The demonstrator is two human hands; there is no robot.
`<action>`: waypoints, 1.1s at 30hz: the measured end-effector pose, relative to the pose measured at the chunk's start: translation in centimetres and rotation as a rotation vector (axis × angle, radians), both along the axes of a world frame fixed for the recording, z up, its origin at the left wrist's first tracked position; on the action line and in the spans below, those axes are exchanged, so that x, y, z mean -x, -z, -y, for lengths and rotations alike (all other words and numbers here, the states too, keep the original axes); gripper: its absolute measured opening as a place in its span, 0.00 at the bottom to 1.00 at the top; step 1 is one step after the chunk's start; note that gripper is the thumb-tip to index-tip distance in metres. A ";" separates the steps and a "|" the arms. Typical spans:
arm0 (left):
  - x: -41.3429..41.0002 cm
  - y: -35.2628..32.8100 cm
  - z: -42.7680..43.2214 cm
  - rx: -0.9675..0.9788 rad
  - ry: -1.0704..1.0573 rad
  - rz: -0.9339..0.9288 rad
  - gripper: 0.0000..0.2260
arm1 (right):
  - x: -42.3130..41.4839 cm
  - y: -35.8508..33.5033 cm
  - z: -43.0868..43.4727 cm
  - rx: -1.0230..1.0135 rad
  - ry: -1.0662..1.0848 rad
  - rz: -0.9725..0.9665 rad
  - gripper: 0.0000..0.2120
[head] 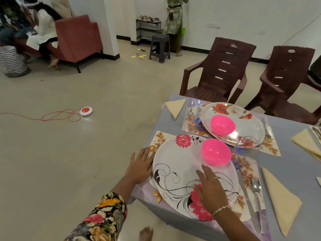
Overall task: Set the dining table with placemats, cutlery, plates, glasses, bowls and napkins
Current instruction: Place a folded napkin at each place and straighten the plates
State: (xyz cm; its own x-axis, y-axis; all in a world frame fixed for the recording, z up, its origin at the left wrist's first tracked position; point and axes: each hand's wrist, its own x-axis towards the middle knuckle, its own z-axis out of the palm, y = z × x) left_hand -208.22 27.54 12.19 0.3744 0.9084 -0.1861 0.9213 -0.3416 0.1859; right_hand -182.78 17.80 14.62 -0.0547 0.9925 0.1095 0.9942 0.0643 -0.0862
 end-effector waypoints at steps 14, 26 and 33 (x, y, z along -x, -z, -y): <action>-0.7 0.9 1.6 -0.159 -0.307 0.004 0.22 | 5.3 -0.4 -5.7 -0.024 -0.154 -0.121 0.24; -1.9 -0.5 2.1 -0.099 -0.575 0.121 0.12 | 10.5 -4.5 -17.6 0.257 -0.213 0.225 0.16; -1.2 0.1 2.5 -0.058 -0.599 0.114 0.11 | 12.0 -3.2 -17.4 0.326 -0.214 0.227 0.16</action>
